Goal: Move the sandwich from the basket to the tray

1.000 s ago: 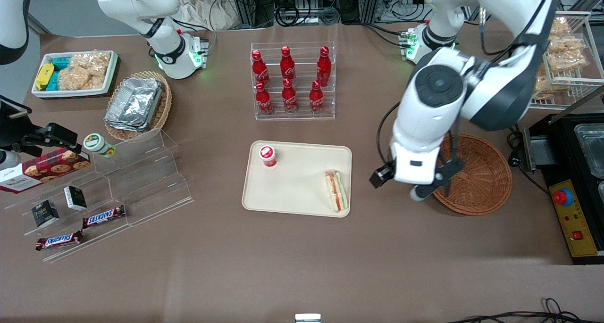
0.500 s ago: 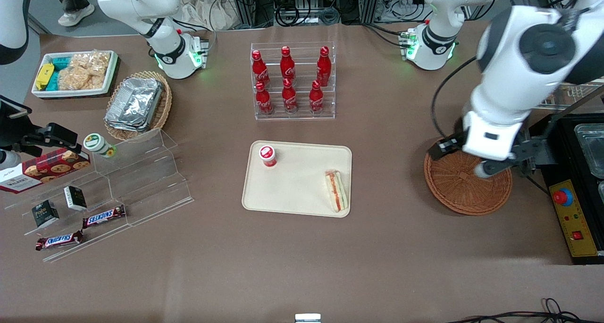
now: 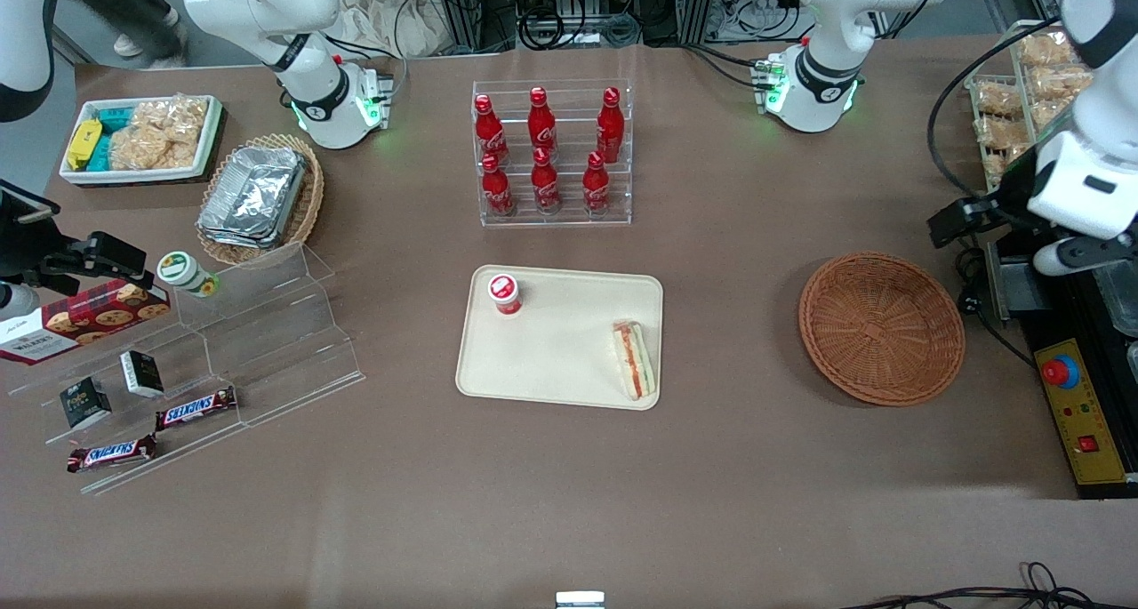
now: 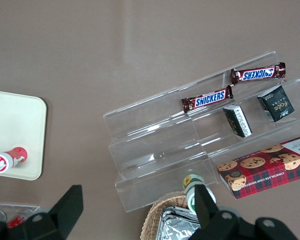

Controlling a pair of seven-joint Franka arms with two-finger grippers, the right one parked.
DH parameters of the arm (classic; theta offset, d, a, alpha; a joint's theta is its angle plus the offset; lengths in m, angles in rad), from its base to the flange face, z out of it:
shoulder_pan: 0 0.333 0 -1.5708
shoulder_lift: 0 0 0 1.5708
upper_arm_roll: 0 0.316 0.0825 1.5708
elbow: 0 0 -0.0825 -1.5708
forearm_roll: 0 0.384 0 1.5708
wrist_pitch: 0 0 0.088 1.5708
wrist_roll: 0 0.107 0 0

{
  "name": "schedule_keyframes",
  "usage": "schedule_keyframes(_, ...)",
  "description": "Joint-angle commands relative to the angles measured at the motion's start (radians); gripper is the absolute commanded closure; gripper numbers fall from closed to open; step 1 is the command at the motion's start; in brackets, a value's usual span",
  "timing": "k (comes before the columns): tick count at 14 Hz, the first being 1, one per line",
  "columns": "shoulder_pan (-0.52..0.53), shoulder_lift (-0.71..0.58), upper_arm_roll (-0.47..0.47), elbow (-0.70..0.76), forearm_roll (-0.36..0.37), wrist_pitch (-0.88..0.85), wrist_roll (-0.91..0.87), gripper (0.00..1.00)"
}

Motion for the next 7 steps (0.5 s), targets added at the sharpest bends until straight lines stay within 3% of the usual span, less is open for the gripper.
schedule_keyframes(1,-0.019,-0.071,0.070,-0.073,-0.032,-0.010,0.099,0.00)
schedule_keyframes(4,-0.019,-0.117,0.101,-0.121,-0.034,-0.010,0.119,0.00)
schedule_keyframes(7,-0.019,-0.095,0.101,-0.063,-0.028,-0.036,0.122,0.00)
